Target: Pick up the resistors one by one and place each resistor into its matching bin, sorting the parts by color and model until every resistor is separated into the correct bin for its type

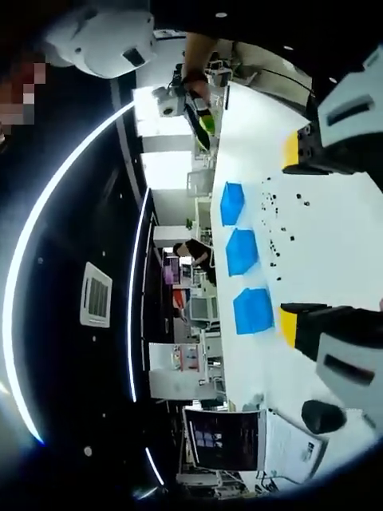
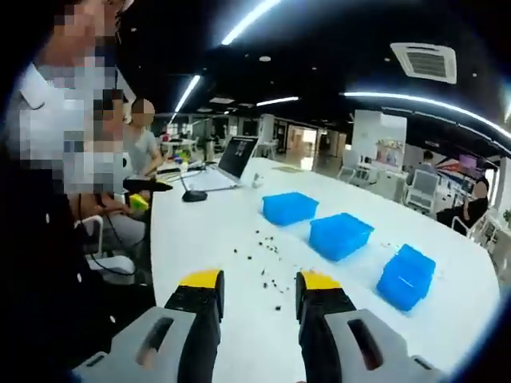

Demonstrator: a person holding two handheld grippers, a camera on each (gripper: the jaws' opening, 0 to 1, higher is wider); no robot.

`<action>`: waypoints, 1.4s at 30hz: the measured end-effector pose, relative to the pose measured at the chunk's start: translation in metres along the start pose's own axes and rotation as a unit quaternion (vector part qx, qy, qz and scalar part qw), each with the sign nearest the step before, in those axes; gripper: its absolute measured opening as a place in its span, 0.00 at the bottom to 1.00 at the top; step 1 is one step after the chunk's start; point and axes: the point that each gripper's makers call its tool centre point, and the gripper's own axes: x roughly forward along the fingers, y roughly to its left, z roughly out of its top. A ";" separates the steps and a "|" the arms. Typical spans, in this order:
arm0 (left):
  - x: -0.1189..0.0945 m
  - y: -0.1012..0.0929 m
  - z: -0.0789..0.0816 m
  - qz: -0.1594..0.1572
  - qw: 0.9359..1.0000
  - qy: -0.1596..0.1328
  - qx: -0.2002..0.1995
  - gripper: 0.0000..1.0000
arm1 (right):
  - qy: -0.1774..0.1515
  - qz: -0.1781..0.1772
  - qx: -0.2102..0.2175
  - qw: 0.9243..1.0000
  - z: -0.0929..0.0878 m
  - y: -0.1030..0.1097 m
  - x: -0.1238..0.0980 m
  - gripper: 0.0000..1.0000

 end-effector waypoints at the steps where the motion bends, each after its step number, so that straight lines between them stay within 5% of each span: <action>1: 0.000 -0.001 -0.001 -0.003 1.000 0.002 0.000 0.66 | 0.013 0.003 0.005 1.000 0.000 0.000 0.005 0.36; 10: -0.001 -0.002 -0.006 -0.012 1.000 0.005 -0.008 0.66 | 0.120 0.080 -0.049 0.988 0.002 0.029 0.055 0.36; 17: -0.004 0.001 -0.009 -0.007 1.000 0.003 -0.008 0.66 | 0.194 0.135 -0.074 0.969 -0.007 0.061 0.092 0.33; 24: -0.007 0.002 -0.014 -0.006 1.000 0.003 -0.011 0.66 | 0.271 0.168 -0.106 0.942 -0.035 0.089 0.128 0.32; 30: -0.008 0.000 -0.017 -0.012 1.000 0.002 -0.015 0.66 | 0.316 0.178 -0.117 0.925 -0.058 0.096 0.150 0.30; 42: -0.008 -0.004 -0.020 -0.019 1.000 0.004 -0.017 0.66 | 0.348 0.176 -0.117 0.913 -0.077 0.092 0.169 0.23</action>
